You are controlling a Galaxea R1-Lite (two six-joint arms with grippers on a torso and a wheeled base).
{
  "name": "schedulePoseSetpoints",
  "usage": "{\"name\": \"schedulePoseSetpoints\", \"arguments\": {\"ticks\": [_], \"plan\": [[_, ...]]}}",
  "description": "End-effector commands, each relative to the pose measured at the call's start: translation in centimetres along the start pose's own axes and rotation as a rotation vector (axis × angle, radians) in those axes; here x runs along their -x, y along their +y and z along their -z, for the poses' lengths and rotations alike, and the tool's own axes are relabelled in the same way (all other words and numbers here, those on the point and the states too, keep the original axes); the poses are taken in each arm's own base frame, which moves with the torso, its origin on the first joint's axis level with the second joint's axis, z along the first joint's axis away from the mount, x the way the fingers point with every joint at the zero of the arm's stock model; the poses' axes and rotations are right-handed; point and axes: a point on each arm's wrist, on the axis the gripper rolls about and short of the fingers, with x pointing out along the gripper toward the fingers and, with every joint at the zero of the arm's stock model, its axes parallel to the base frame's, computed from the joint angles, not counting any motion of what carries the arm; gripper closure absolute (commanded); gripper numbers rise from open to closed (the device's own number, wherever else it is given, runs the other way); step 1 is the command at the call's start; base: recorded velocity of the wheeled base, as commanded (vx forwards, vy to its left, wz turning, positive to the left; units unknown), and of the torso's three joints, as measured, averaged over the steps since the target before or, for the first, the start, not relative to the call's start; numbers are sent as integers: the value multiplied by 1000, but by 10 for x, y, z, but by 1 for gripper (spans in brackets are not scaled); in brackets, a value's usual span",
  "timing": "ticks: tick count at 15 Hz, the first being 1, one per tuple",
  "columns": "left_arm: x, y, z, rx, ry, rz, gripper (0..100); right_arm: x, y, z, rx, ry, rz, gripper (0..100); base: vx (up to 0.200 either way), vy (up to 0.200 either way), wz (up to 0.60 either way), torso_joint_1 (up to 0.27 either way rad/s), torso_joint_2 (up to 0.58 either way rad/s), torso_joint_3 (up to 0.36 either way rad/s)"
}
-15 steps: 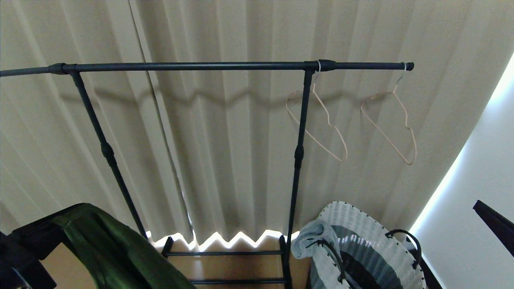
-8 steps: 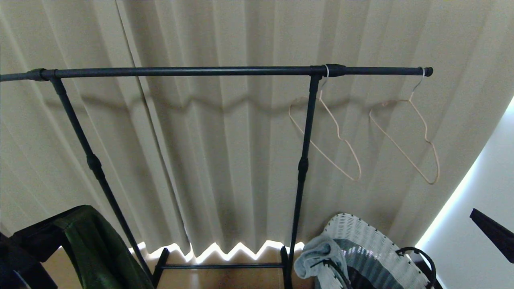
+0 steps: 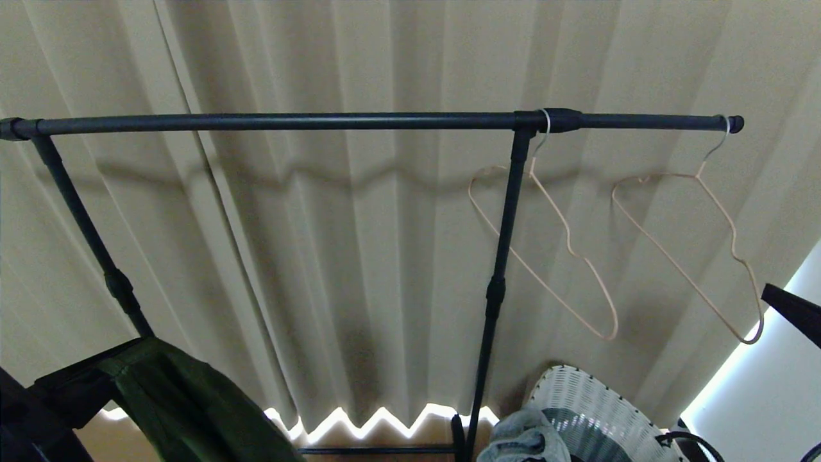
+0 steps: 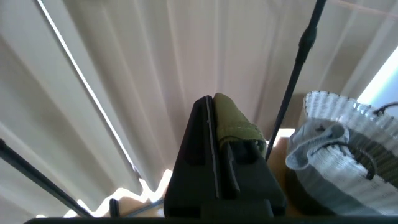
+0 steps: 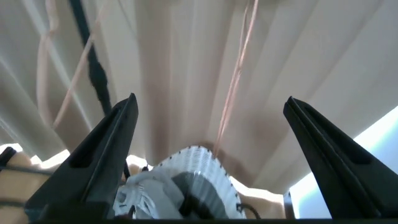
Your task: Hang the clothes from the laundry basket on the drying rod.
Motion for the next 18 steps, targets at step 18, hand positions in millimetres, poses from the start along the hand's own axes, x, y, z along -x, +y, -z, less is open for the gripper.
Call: {"name": "schedulePoseSetpoints", "arguments": {"ticks": [18], "plan": [[7, -6, 2, -10, -27, 52, 100, -150, -12, -36, -3, 331, 89, 0, 0, 0, 0, 0, 0, 0]]}}
